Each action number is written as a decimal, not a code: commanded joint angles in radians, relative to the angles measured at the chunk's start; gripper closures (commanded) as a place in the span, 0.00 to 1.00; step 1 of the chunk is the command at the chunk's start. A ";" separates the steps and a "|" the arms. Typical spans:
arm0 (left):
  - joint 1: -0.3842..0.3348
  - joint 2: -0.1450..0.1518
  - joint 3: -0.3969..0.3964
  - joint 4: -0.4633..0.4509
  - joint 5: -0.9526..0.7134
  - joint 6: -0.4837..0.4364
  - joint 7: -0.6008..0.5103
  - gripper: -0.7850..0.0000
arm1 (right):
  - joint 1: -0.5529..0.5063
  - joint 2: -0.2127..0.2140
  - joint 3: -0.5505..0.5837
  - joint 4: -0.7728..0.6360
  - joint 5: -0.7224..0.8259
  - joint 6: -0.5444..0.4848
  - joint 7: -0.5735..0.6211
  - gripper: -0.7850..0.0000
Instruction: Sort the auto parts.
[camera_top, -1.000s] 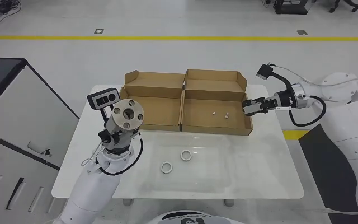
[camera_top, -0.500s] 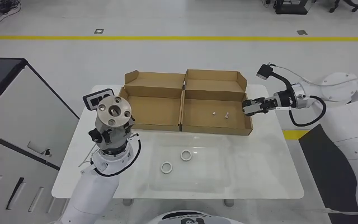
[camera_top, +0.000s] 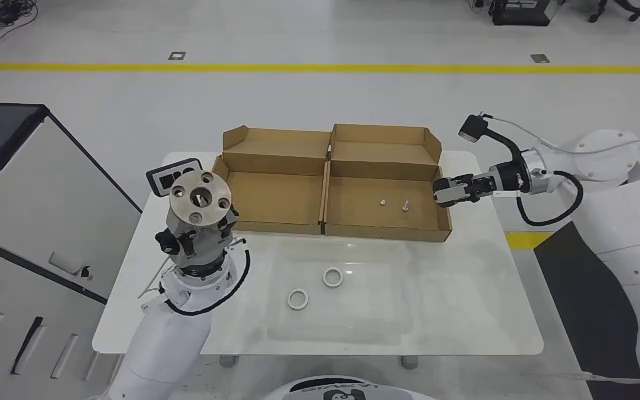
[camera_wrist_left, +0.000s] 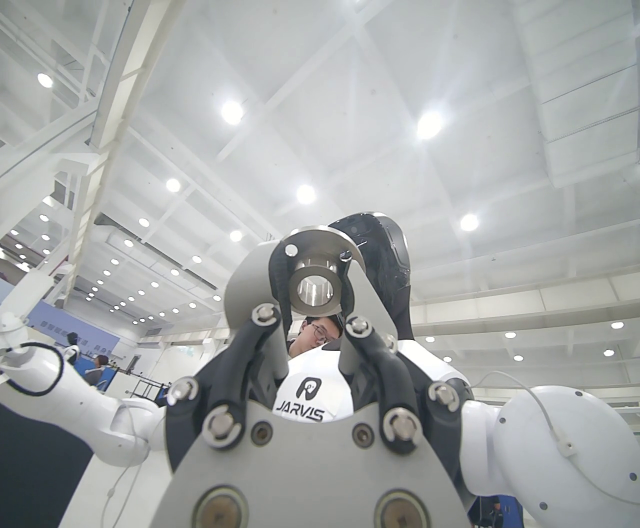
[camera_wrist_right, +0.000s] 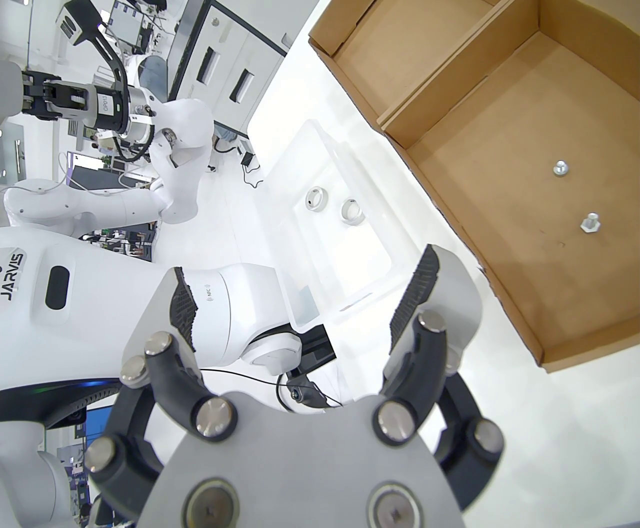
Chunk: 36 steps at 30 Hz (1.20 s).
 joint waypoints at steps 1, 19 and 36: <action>0.000 0.000 0.000 0.000 0.000 0.000 0.000 1.00 | 0.000 0.000 0.000 0.000 0.000 0.000 0.000 0.00; -0.034 -0.007 0.000 0.030 0.223 0.080 0.124 1.00 | 0.000 0.000 0.000 0.000 0.000 0.000 0.000 0.00; -0.278 -0.034 0.097 0.187 0.782 0.286 0.262 1.00 | 0.000 0.000 0.000 0.000 0.000 0.000 0.000 0.00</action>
